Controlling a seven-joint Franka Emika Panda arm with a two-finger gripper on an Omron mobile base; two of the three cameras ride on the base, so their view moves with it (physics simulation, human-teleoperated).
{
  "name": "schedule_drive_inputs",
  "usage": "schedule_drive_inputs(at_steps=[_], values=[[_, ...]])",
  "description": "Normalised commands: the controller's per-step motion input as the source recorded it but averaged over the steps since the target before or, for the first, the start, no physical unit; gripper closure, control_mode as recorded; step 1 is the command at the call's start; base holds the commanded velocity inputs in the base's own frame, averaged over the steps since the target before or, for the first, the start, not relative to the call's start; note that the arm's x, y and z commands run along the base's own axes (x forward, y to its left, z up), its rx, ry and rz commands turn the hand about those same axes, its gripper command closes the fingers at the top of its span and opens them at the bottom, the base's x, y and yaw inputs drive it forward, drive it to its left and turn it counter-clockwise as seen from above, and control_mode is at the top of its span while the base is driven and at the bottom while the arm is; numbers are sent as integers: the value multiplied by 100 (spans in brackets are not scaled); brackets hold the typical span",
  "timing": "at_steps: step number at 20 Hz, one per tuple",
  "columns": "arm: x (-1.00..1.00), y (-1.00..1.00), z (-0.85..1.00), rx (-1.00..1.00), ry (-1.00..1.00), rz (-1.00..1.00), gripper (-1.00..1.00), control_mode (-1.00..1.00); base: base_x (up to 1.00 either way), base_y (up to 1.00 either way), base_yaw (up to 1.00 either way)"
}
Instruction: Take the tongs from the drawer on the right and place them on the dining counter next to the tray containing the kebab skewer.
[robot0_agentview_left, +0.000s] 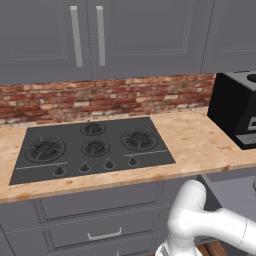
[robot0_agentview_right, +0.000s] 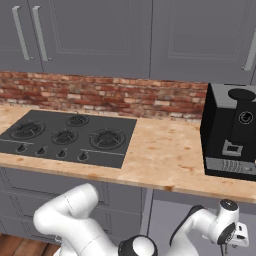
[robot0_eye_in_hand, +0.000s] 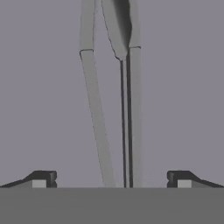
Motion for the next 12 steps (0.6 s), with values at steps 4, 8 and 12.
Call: schedule_drive_inputs(at_steps=[4,8,12], values=[[0,-4,-12,0,0,0,100,-100,0,0,0],[1,0,-9,0,0,0,100,-100,0,0,0],[0,-5,-12,0,0,0,100,-100,0,0,0]])
